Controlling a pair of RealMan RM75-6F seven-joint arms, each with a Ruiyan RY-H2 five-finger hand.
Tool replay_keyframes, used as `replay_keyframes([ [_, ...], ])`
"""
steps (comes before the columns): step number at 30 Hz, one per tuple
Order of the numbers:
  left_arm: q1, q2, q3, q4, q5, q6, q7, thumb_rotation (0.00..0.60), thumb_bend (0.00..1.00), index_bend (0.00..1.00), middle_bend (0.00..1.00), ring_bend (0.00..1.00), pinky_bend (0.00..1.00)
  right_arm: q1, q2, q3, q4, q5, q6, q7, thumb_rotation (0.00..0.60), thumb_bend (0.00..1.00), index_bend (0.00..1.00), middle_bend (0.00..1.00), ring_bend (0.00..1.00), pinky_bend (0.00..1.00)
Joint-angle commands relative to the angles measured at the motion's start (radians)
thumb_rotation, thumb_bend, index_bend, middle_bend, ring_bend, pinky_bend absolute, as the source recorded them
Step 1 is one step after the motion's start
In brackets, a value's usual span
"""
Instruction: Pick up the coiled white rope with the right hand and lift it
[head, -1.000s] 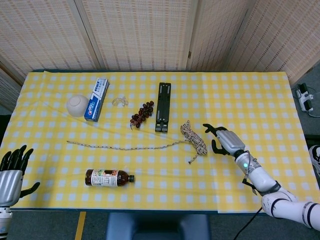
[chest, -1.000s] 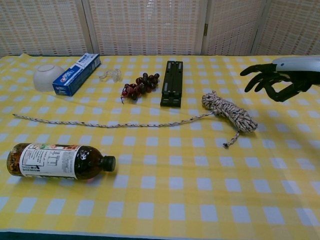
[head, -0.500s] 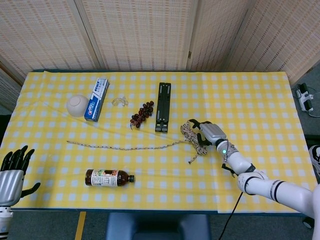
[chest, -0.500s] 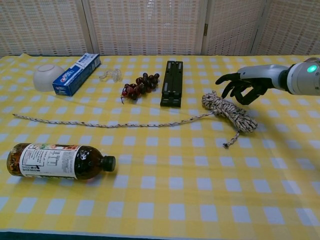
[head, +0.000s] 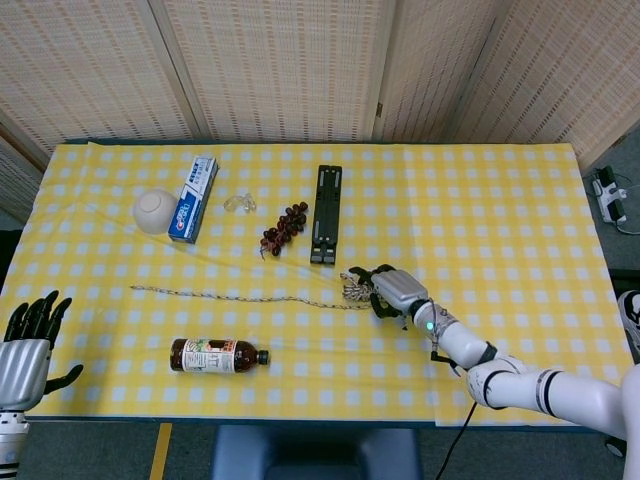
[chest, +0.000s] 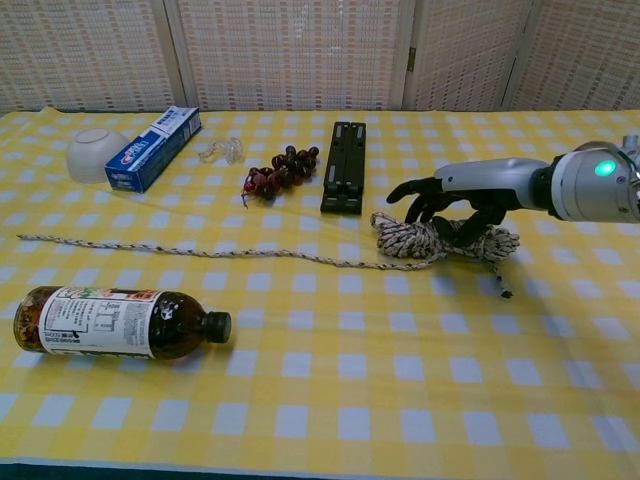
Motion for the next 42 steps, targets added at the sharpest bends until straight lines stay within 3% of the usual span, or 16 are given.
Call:
replay_keyframes([
  [1, 0.000, -0.002, 0.000, 0.005, 0.001, 0.000, -0.007, 0.600, 0.19, 0.00, 0.01, 0.01, 0.00, -0.045, 0.028, -0.017, -0.040, -0.058, 0.099, -0.012, 0.600, 0.83, 0.00, 0.24, 0.17, 0.07],
  [3, -0.001, -0.003, 0.001, 0.009, 0.003, -0.002, -0.012, 0.600, 0.19, 0.00, 0.01, 0.01, 0.00, -0.066, 0.034, -0.028, -0.044, -0.072, 0.166, -0.051, 0.600, 0.77, 0.00, 0.19, 0.16, 0.07],
  [6, -0.002, -0.004, 0.002, 0.012, 0.008, -0.001, -0.020, 0.600, 0.19, 0.00, 0.01, 0.01, 0.00, -0.085, 0.039, -0.042, -0.054, -0.062, 0.234, -0.117, 0.600, 0.51, 0.00, 0.08, 0.14, 0.07],
  [10, -0.003, -0.008, 0.003, 0.017, 0.013, -0.002, -0.029, 0.600, 0.19, 0.00, 0.01, 0.01, 0.00, -0.113, 0.027, -0.071, -0.080, -0.048, 0.316, -0.213, 0.600, 0.38, 0.00, 0.01, 0.10, 0.07],
  [15, -0.003, -0.010, 0.007, 0.021, 0.018, -0.005, -0.038, 0.600, 0.19, 0.00, 0.01, 0.01, 0.00, -0.129, -0.011, -0.093, -0.066, -0.019, 0.357, -0.298, 0.600, 0.37, 0.00, 0.01, 0.11, 0.08],
  [21, 0.003, -0.012, 0.009, 0.032, 0.016, -0.001, -0.052, 0.600, 0.19, 0.00, 0.01, 0.01, 0.00, -0.134, -0.084, -0.083, 0.004, 0.006, 0.369, -0.319, 0.600, 0.37, 0.01, 0.10, 0.18, 0.12],
  [30, 0.007, -0.011, 0.009, 0.041, 0.017, 0.004, -0.065, 0.600, 0.19, 0.00, 0.01, 0.01, 0.00, -0.110, -0.147, -0.048, 0.071, 0.013, 0.342, -0.323, 0.600, 0.37, 0.12, 0.17, 0.23, 0.14],
  [42, 0.010, -0.014, 0.012, 0.054, 0.008, -0.004, -0.077, 0.600, 0.19, 0.00, 0.01, 0.01, 0.00, -0.110, -0.181, -0.034, 0.106, -0.010, 0.340, -0.307, 0.600, 0.37, 0.25, 0.26, 0.28, 0.24],
])
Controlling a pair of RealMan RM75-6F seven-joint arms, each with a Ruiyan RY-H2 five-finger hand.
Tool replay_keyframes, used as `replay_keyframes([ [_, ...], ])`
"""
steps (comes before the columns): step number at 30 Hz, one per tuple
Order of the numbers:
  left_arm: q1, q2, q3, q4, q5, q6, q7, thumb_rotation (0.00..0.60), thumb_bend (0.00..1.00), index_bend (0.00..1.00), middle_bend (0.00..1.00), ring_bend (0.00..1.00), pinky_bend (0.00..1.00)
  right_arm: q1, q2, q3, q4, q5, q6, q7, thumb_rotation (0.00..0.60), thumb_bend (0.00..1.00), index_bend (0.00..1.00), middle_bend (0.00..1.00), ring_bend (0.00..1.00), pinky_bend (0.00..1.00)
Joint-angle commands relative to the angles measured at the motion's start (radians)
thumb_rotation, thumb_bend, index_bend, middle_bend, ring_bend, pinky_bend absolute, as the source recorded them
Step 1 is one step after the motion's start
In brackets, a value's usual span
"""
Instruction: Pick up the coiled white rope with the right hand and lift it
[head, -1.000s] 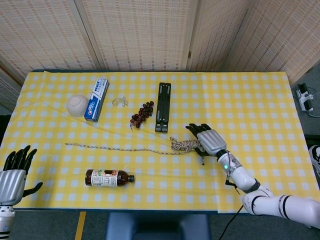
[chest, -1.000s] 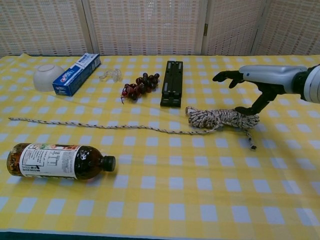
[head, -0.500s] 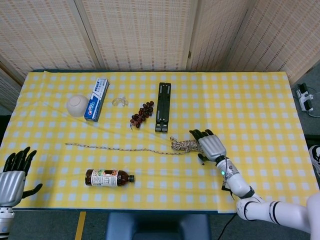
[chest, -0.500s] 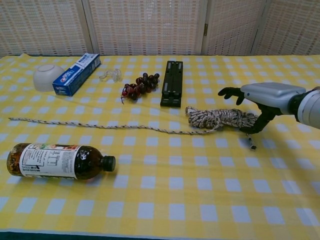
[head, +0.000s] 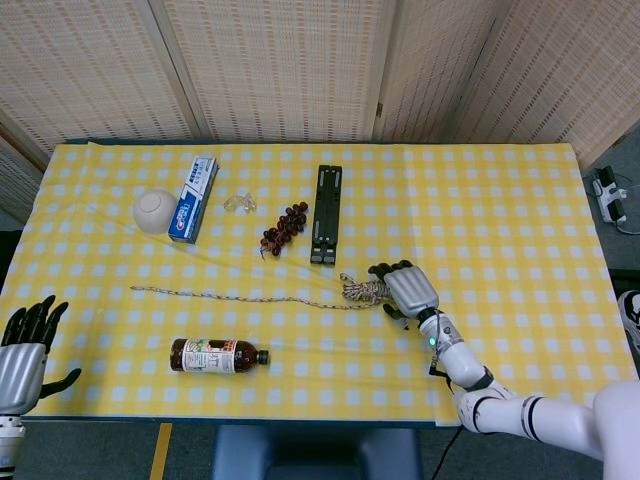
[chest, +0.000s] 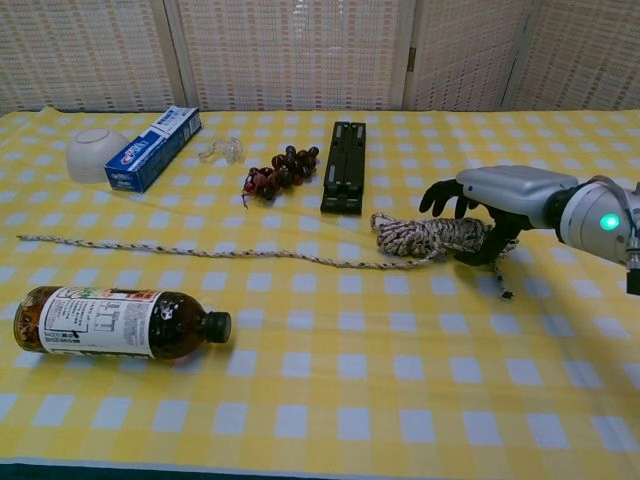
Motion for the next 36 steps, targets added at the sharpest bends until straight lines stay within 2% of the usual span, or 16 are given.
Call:
replay_keyframes([
  [1, -0.001, -0.001, 0.001, 0.001, 0.001, -0.002, 0.000, 0.600, 0.19, 0.00, 0.01, 0.01, 0.00, -0.003, -0.004, 0.003, 0.007, -0.006, 0.000, 0.008, 0.600, 0.37, 0.26, 0.27, 0.29, 0.24],
  [16, -0.005, -0.003, 0.001, -0.002, -0.002, -0.013, 0.004, 0.600, 0.19, 0.00, 0.01, 0.01, 0.00, -0.009, -0.035, 0.016, 0.067, -0.031, -0.011, 0.038, 0.600, 0.37, 0.32, 0.32, 0.34, 0.26],
  [23, -0.007, -0.002, 0.001, -0.004, -0.002, -0.017, 0.007, 0.600, 0.19, 0.00, 0.01, 0.01, 0.00, -0.010, -0.049, 0.021, 0.083, -0.050, -0.006, 0.045, 0.600, 0.38, 0.41, 0.39, 0.41, 0.33],
  [29, -0.017, 0.003, -0.005, -0.005, 0.008, -0.018, 0.011, 0.600, 0.19, 0.00, 0.01, 0.01, 0.00, -0.016, -0.061, 0.021, 0.108, -0.065, 0.005, 0.045, 0.600, 0.49, 0.55, 0.48, 0.50, 0.43],
  [36, -0.076, 0.013, -0.031, -0.005, 0.065, -0.037, -0.014, 0.600, 0.19, 0.04, 0.01, 0.04, 0.00, -0.023, -0.036, 0.026, 0.088, -0.113, 0.026, 0.065, 0.600, 0.57, 0.61, 0.52, 0.54, 0.47],
])
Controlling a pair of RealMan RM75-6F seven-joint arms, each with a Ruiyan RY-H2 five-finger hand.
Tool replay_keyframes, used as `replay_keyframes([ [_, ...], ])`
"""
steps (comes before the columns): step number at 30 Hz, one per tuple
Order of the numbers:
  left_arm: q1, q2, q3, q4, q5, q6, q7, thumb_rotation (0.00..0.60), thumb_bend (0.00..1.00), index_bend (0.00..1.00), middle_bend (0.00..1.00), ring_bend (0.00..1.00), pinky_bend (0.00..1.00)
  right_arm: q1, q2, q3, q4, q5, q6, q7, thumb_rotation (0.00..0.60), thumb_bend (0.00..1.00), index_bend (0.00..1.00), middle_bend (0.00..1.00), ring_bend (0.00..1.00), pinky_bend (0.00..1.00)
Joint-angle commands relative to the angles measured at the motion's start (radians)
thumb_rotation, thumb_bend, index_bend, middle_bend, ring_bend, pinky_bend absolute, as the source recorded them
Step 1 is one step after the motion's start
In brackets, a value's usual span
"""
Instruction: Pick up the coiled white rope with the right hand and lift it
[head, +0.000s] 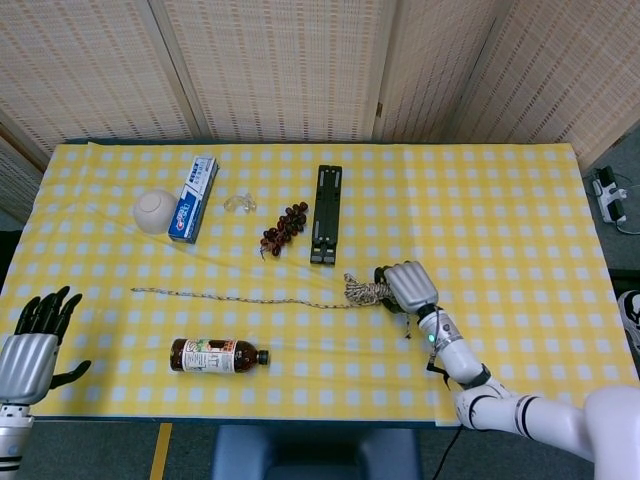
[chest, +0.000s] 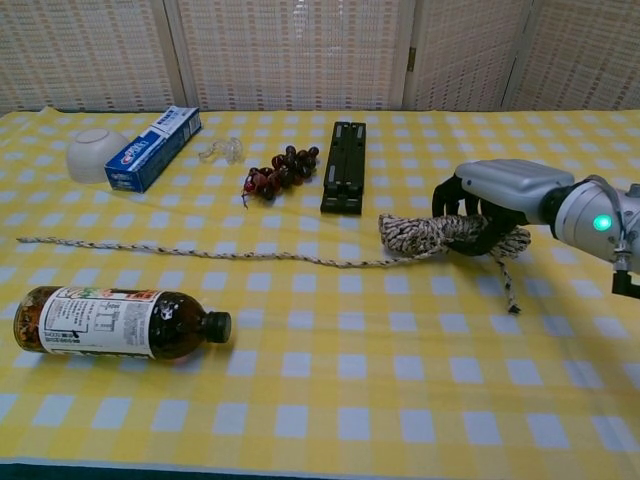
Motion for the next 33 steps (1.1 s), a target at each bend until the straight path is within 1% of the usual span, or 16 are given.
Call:
replay_keyframes([
  [1, -0.039, 0.001, -0.021, 0.005, 0.033, -0.014, -0.020, 0.600, 0.19, 0.05, 0.02, 0.05, 0.00, -0.006, 0.022, 0.006, -0.021, -0.032, 0.016, 0.026, 0.600, 0.57, 0.61, 0.53, 0.54, 0.48],
  [3, -0.072, -0.002, -0.034, 0.011, 0.051, -0.034, -0.031, 0.600, 0.19, 0.07, 0.04, 0.08, 0.02, -0.008, 0.042, 0.007, -0.033, -0.059, 0.022, 0.045, 0.600, 0.58, 0.63, 0.53, 0.55, 0.49],
  [6, -0.122, -0.007, -0.052, 0.018, 0.062, -0.078, -0.051, 0.600, 0.19, 0.11, 0.11, 0.15, 0.08, -0.007, 0.065, 0.006, -0.041, -0.095, 0.025, 0.068, 0.600, 0.58, 0.64, 0.54, 0.56, 0.49],
  [8, -0.164, -0.017, -0.068, 0.029, 0.060, -0.119, -0.069, 0.600, 0.19, 0.16, 0.15, 0.20, 0.13, -0.005, 0.079, 0.006, -0.045, -0.112, 0.020, 0.078, 0.600, 0.58, 0.64, 0.55, 0.56, 0.50],
  [11, -0.223, -0.036, -0.089, 0.044, 0.042, -0.188, -0.089, 0.600, 0.21, 0.28, 0.22, 0.27, 0.21, -0.001, 0.094, 0.007, -0.056, -0.119, 0.012, 0.079, 0.600, 0.58, 0.64, 0.55, 0.56, 0.50],
  [12, -0.241, -0.041, -0.094, 0.048, 0.038, -0.210, -0.084, 0.600, 0.22, 0.33, 0.24, 0.29, 0.24, 0.000, 0.097, 0.008, -0.059, -0.119, 0.009, 0.079, 0.600, 0.58, 0.64, 0.55, 0.56, 0.50],
  [16, -0.320, -0.087, -0.121, 0.091, -0.011, -0.311, -0.023, 0.600, 0.25, 0.42, 0.32, 0.37, 0.31, 0.005, 0.106, 0.015, -0.070, -0.109, -0.001, 0.073, 0.600, 0.58, 0.64, 0.55, 0.56, 0.50],
  [17, -0.336, -0.099, -0.126, 0.104, -0.028, -0.334, -0.006, 0.600, 0.26, 0.44, 0.34, 0.39, 0.34, 0.005, 0.107, 0.016, -0.072, -0.107, -0.003, 0.071, 0.600, 0.58, 0.64, 0.55, 0.56, 0.50],
  [21, -0.388, -0.159, -0.143, 0.172, -0.113, -0.415, 0.067, 0.600, 0.31, 0.46, 0.39, 0.44, 0.46, 0.009, 0.110, 0.020, -0.083, -0.099, -0.007, 0.061, 0.600, 0.58, 0.64, 0.55, 0.56, 0.50],
  [26, -0.410, -0.209, -0.143, 0.248, -0.184, -0.455, 0.101, 0.600, 0.32, 0.46, 0.48, 0.53, 0.59, 0.015, 0.113, 0.025, -0.092, -0.091, -0.012, 0.046, 0.600, 0.58, 0.64, 0.55, 0.56, 0.50],
  [28, -0.414, -0.224, -0.137, 0.280, -0.203, -0.469, 0.105, 0.600, 0.32, 0.46, 0.53, 0.56, 0.63, 0.017, 0.114, 0.028, -0.097, -0.086, -0.013, 0.040, 0.600, 0.58, 0.64, 0.55, 0.56, 0.50],
  [33, -0.418, -0.255, -0.124, 0.339, -0.233, -0.493, 0.075, 0.600, 0.32, 0.46, 0.71, 0.69, 0.74, 0.026, 0.112, 0.028, -0.101, -0.071, -0.022, 0.017, 0.600, 0.58, 0.64, 0.55, 0.56, 0.50],
])
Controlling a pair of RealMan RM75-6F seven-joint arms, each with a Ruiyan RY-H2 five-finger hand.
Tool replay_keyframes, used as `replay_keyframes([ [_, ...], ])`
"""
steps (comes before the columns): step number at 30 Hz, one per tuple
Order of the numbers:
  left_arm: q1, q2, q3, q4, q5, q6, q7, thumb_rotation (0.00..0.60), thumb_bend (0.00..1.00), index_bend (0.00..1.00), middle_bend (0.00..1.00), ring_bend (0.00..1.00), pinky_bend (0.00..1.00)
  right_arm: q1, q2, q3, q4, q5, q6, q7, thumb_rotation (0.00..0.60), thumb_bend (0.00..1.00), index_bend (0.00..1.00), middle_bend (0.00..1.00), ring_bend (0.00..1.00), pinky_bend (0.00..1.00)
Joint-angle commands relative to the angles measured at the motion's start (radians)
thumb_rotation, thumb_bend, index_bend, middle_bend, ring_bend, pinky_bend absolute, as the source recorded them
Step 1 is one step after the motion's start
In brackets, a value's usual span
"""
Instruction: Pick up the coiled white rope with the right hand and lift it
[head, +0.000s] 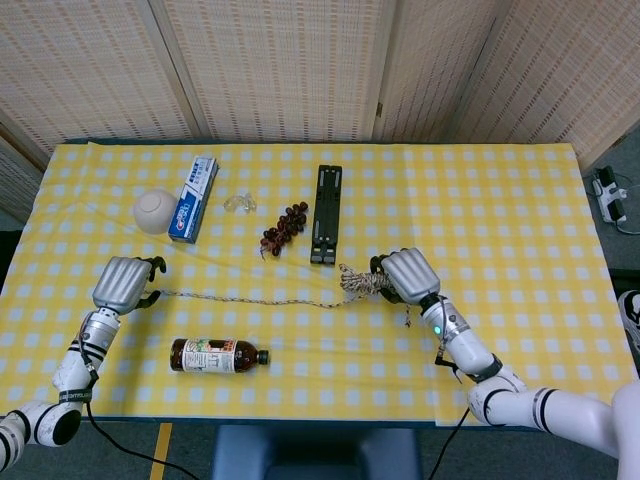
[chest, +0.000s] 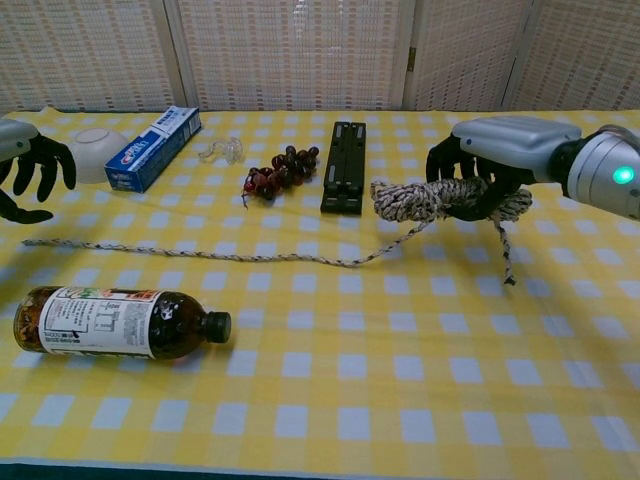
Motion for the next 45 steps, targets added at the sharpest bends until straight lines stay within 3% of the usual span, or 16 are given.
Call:
replay_keyframes([
  [1, -0.005, -0.024, 0.010, 0.034, -0.018, -0.019, -0.029, 0.600, 0.32, 0.46, 0.73, 0.71, 0.76, 0.005, -0.003, 0.001, -0.003, 0.012, -0.006, -0.013, 0.600, 0.58, 0.64, 0.55, 0.56, 0.50],
  [6, -0.016, -0.058, 0.020, 0.077, -0.024, -0.038, -0.064, 0.600, 0.33, 0.46, 0.81, 0.78, 0.81, 0.015, -0.009, 0.005, -0.006, 0.033, -0.014, -0.037, 0.600, 0.58, 0.64, 0.55, 0.56, 0.50],
  [12, -0.032, -0.098, 0.024, 0.116, -0.038, -0.056, -0.081, 0.600, 0.35, 0.47, 0.84, 0.80, 0.82, 0.027, -0.013, 0.011, -0.019, 0.054, -0.015, -0.062, 0.600, 0.58, 0.64, 0.55, 0.56, 0.50],
  [45, -0.058, -0.179, 0.040, 0.245, -0.104, -0.117, -0.070, 0.600, 0.40, 0.55, 0.85, 0.81, 0.82, 0.037, -0.033, 0.001, 0.005, 0.078, -0.012, -0.066, 0.600, 0.58, 0.64, 0.55, 0.57, 0.50],
])
